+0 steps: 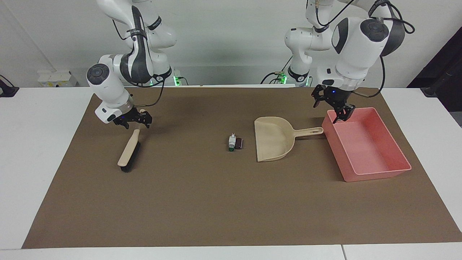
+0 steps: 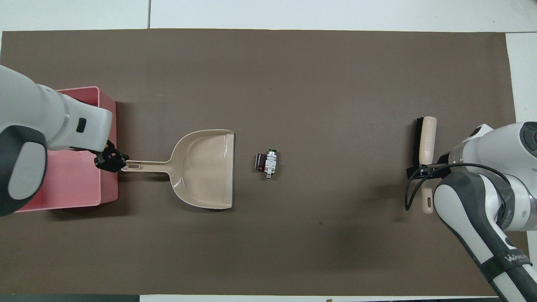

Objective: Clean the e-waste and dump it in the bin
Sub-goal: 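Grasp the dustpan handle with the left gripper while the right gripper grasps the brush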

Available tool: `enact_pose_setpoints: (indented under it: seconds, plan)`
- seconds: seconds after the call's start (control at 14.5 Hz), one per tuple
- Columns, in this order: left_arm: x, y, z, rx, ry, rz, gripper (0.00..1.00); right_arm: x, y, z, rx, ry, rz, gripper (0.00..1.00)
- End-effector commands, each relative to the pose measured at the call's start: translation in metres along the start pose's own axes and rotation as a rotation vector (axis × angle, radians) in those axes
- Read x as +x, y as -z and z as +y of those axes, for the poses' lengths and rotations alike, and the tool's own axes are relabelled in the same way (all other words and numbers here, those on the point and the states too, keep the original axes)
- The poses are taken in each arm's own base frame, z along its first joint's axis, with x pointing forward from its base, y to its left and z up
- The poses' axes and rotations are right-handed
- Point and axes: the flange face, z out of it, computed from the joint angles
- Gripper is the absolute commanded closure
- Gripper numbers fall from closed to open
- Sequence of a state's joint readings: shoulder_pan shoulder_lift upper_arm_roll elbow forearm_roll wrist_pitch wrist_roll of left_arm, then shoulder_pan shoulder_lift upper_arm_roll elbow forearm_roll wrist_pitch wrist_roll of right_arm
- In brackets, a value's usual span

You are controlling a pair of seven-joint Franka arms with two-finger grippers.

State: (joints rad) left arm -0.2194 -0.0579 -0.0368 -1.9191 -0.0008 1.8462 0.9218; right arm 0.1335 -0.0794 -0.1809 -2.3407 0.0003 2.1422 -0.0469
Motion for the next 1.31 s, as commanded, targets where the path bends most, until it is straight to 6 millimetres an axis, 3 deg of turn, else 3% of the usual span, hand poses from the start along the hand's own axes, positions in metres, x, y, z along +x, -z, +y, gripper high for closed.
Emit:
enact_pose_setpoints:
  seconds: [0.0,0.14,0.41,0.69,1.03,1.24]
  plan:
    - [0.002,-0.035,0.013,0.014,-0.151,-0.023,0.03,-0.005,-0.006,0.013,0.015,-0.039,0.008,0.06]
    - [0.014,-0.065,0.020,0.031,-0.214,-0.084,0.04,-0.007,-0.008,0.014,0.016,-0.040,0.005,0.11]
    - [0.013,-0.119,0.041,0.036,-0.270,-0.125,0.05,-0.019,-0.021,0.020,0.021,-0.049,-0.003,0.13]
    - [0.023,-0.157,0.045,0.063,-0.285,-0.148,0.05,-0.020,-0.022,0.020,0.021,-0.046,-0.006,0.26]
    - [0.023,-0.167,0.043,0.080,-0.294,-0.169,0.07,-0.021,-0.022,0.018,0.022,-0.043,-0.011,0.37]
    - [0.021,-0.168,0.044,0.080,-0.301,-0.182,0.08,-0.021,-0.022,0.017,0.021,-0.041,-0.011,0.39]
